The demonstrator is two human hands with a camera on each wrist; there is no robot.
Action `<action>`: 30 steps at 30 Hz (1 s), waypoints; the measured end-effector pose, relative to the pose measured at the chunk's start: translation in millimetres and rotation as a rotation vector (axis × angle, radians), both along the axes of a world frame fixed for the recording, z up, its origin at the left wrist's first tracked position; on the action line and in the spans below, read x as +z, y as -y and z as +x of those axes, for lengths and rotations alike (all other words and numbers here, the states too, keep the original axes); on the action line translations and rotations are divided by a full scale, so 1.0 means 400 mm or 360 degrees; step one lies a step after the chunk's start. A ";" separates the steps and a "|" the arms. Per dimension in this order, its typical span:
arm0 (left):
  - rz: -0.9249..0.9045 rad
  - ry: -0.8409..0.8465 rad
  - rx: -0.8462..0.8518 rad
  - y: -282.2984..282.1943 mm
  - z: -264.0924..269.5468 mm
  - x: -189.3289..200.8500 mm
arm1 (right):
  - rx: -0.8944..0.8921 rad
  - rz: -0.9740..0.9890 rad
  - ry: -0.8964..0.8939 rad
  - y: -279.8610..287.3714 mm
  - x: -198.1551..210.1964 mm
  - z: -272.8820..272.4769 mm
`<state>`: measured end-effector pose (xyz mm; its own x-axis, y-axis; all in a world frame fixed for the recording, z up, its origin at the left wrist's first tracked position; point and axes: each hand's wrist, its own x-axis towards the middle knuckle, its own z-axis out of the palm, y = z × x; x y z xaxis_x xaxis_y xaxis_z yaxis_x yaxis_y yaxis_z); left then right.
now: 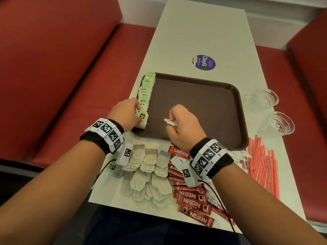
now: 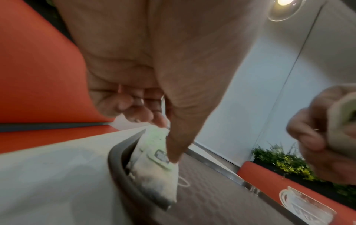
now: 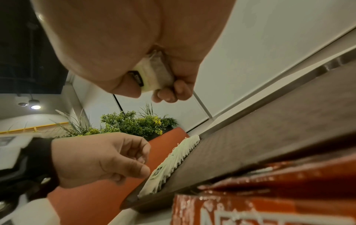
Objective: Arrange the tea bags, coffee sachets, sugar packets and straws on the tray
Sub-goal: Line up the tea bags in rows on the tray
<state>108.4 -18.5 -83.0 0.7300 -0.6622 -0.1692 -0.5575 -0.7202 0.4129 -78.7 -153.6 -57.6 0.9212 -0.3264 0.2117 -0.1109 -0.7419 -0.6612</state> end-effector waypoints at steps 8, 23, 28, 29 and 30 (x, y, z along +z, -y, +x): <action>0.0398 0.0078 -0.0376 0.008 0.000 0.017 | 0.0018 -0.0081 -0.0028 0.018 -0.009 0.030; -0.0521 -0.0206 -0.0319 -0.037 -0.013 0.079 | 0.0209 -0.0302 -0.0367 0.002 0.005 0.142; -0.0410 -0.0265 -0.0339 -0.052 -0.005 0.065 | 0.0234 -0.0346 -0.0549 -0.015 -0.002 0.168; -0.0346 -0.0249 -0.0331 -0.050 -0.006 0.060 | 0.0204 -0.0368 -0.0587 -0.013 -0.005 0.170; -0.0266 -0.0240 -0.0335 -0.049 -0.008 0.056 | 0.0177 -0.0376 -0.0631 -0.006 -0.008 0.170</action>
<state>105.2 1.0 -60.8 0.5485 -0.8241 -0.1412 -0.6109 -0.5103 0.6054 -10.9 -151.2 -60.9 0.9726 -0.2066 -0.1066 -0.2321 -0.8887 -0.3955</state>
